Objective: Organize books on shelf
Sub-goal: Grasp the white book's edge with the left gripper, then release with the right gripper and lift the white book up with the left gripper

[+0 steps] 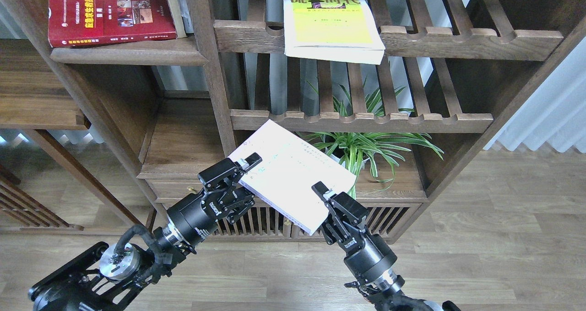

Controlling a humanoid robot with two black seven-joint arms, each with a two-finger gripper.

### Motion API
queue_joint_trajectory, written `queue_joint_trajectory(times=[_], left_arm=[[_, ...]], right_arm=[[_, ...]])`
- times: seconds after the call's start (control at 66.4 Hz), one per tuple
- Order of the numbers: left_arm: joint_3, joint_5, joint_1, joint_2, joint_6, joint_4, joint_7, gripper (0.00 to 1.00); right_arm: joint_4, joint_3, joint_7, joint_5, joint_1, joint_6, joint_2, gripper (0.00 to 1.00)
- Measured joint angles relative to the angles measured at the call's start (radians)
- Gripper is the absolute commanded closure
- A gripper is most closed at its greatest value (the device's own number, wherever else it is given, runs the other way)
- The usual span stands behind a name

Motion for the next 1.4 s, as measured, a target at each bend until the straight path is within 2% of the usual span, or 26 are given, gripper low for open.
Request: queue_joint_trajectory(times=[0.09,0.135,0.346,0.452,0.497,0.557,0.572,0.602,0.617,0.647,0.662,0.692,0.722,1.024,1.174,1.31,1.4], left_arm=[[0.000,0.000,0.001,-0.004,0.000,0.007,0.000,0.89],[0.000,0.000,0.004,-0.006,0.000,0.009,0.000,0.91],[0.000,0.000,0.010,-0.012,-0.006,0.015,0.000,0.94],[0.000,0.001,0.004,-0.009,-0.006,0.015,0.000,0.95],[0.001,0.003,0.001,-0.006,-0.005,0.013,0.000,0.96],[0.006,0.009,-0.001,-0.003,-0.003,0.011,0.000,0.96],[0.007,0.011,-0.001,-0.002,-0.002,0.011,0.000,0.96],[0.008,0.016,-0.001,-0.001,-0.001,0.010,0.000,0.96],[0.010,0.026,-0.003,0.003,0.000,0.006,0.000,0.96],[0.012,0.030,-0.003,0.004,0.000,0.003,0.000,0.97],[0.012,0.032,-0.003,0.005,0.001,0.003,0.000,0.97],[0.012,0.034,-0.004,0.008,0.001,0.002,0.000,0.98],[0.012,0.036,-0.005,0.012,0.001,0.002,0.000,0.98],[-0.015,0.079,-0.021,0.019,0.008,0.001,0.000,0.98],[-0.058,0.168,-0.020,0.026,0.045,0.000,-0.001,0.98],[-0.085,0.219,-0.011,0.066,0.076,-0.036,-0.028,0.98],[-0.091,0.232,0.008,0.135,0.077,-0.097,-0.039,0.98]], right_arm=[[0.001,0.000,0.000,-0.004,-0.005,0.000,0.000,0.94],[0.002,0.000,0.000,-0.005,-0.007,0.000,0.000,0.94],[0.005,0.000,0.000,-0.008,-0.009,0.000,0.000,0.93],[0.005,0.001,0.000,-0.008,-0.011,0.000,0.000,0.85],[0.005,0.001,0.000,-0.010,-0.011,0.000,0.000,0.78],[0.005,0.002,0.000,-0.015,-0.012,0.000,0.000,0.63],[0.005,0.002,0.000,-0.017,-0.012,0.000,0.000,0.57],[0.004,0.002,0.000,-0.022,-0.012,0.000,0.000,0.51],[0.003,0.006,0.000,-0.037,-0.011,0.000,0.000,0.34],[0.002,0.007,0.000,-0.043,-0.009,0.000,0.000,0.25],[0.001,0.009,0.000,-0.047,-0.009,0.000,0.000,0.15],[0.001,0.012,0.001,-0.057,-0.008,0.000,0.000,0.06],[0.000,0.016,0.002,-0.072,-0.006,0.000,0.000,0.02],[0.000,0.048,0.015,-0.104,-0.012,0.000,0.000,0.01],[-0.003,0.088,0.017,-0.102,-0.021,0.000,0.000,0.01],[-0.003,0.125,0.016,-0.101,-0.041,0.000,-0.001,0.01],[-0.006,0.153,0.016,-0.101,-0.052,0.000,-0.005,0.01]])
